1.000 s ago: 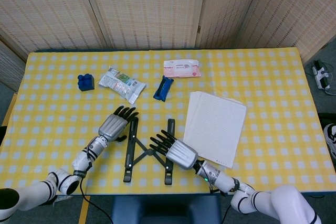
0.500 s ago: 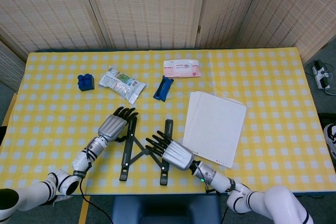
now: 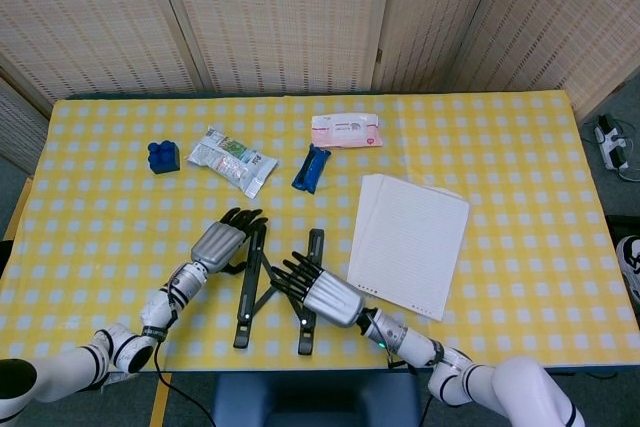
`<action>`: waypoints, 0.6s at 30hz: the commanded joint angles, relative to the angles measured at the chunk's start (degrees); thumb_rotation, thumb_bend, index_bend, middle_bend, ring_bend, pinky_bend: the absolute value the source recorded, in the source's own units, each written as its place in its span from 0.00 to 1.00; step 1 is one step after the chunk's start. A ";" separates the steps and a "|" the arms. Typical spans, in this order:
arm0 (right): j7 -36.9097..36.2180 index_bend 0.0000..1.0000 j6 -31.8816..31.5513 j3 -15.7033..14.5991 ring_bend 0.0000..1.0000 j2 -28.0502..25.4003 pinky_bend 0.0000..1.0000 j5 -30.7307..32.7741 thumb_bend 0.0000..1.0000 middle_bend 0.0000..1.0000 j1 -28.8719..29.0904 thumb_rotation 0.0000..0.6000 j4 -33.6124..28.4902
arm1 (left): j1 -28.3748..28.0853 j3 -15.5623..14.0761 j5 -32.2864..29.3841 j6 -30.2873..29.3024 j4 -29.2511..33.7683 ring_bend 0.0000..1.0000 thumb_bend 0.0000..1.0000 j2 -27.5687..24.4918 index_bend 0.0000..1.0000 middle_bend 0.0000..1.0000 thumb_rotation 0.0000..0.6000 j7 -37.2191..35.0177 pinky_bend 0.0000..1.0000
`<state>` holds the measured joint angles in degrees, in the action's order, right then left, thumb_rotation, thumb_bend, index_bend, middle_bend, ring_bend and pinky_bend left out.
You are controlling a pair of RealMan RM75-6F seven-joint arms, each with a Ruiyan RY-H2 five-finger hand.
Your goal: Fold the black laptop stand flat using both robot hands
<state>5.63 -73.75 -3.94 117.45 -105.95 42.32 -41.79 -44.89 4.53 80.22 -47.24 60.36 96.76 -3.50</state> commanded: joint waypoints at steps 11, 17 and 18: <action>-3.13 0.00 -6.84 -1.20 0.00 6.37 0.00 -2.39 0.22 0.00 0.82 1.00 11.17 | -0.70 0.56 -1.06 2.53 4.06 0.00 0.30 -1.64 0.05 0.00 1.00 -4.30 0.00; -4.34 0.00 -8.79 -1.69 0.00 8.15 0.00 -2.77 0.22 0.00 1.09 1.00 14.41 | -1.05 0.69 -1.25 3.33 5.18 0.00 0.30 -2.17 0.05 0.00 1.00 -5.61 0.00; -4.46 0.00 -8.89 -1.72 0.00 8.33 0.00 -2.75 0.22 0.00 1.12 1.00 14.70 | -1.08 0.69 -1.28 3.41 5.27 0.00 0.30 -2.21 0.05 0.00 1.00 -5.73 0.00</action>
<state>1.28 -82.54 -5.60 125.65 -108.67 43.39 -27.24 -45.95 5.21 78.96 -43.85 65.61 94.56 -9.22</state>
